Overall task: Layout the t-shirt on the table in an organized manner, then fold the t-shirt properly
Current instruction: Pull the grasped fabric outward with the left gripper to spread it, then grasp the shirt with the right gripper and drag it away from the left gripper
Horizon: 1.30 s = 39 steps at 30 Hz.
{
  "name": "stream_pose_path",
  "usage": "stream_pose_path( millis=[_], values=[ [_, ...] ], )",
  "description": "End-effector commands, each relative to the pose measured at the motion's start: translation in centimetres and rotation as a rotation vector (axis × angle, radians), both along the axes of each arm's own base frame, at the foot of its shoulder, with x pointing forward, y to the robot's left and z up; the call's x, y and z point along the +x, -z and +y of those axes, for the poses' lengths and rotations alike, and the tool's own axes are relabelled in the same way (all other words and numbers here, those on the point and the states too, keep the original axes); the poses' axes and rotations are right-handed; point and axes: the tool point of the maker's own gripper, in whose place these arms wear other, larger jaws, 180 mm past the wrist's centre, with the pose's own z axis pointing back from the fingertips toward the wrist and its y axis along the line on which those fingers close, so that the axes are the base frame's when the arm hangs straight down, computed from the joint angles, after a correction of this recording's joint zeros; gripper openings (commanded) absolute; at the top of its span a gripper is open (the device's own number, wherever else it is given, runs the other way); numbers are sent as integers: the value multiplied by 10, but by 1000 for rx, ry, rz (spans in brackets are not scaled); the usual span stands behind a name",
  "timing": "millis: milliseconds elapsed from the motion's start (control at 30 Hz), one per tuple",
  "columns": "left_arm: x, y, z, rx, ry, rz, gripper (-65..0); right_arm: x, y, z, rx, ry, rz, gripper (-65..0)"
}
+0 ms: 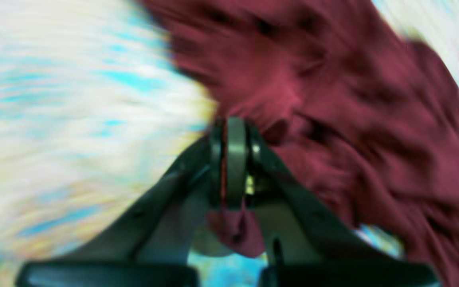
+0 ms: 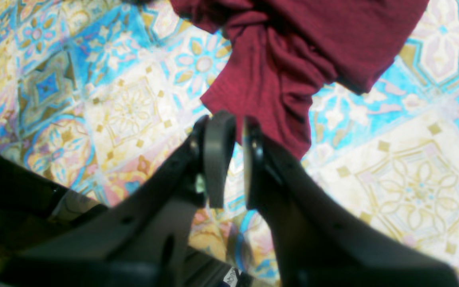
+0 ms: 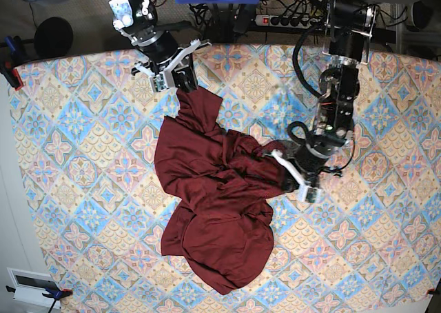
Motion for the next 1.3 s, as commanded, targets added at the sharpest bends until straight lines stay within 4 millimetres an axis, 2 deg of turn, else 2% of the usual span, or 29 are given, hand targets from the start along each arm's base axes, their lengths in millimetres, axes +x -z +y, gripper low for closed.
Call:
stream_pose_path(
  millis=[0,67,167,333,433,600,667,767,867,967,1067,1133,1267],
  values=[
    [2,-26,12,-18,-17,-75,-650,6,-10,1,16,-2,-40,-573],
    [-8,-44,35,-43,-59,-115,-650,7,-10,1,15,-2,-43,-573],
    [-22,-57,71,-64,-125,-137,-650,7,-10,1,15,-2,-43,-573],
    [-52,-55,141,-85,-266,-104,-650,7,-10,2,18,-4,-43,-573],
    [-75,-35,172,-68,-329,-35,-650,7,-10,2,18,-4,-43,-573],
    [-105,21,204,-43,-398,138,-649,7,-10,2,18,-6,-43,-573],
    [-116,38,215,-37,-425,195,-627,7,-10,2,18,-6,-43,-573],
    [-128,53,222,-39,-448,240,-559,7,-10,2,18,-6,-43,-572],
    [-141,61,221,-32,-445,273,-457,5,-10,6,24,-15,-40,-572],
    [-153,57,200,-57,-376,276,-375,8,-15,17,40,-43,-55,-572],
    [-161,42,167,-109,-251,251,-369,4,-11,25,33,-76,-22,-572],
    [-163,41,162,-115,-239,251,-370,4,-11,31,29,-101,-11,-572],
    [-163,41,163,-117,-242,250,-370,15,-25,59,45,-191,-51,-572]
  ],
)
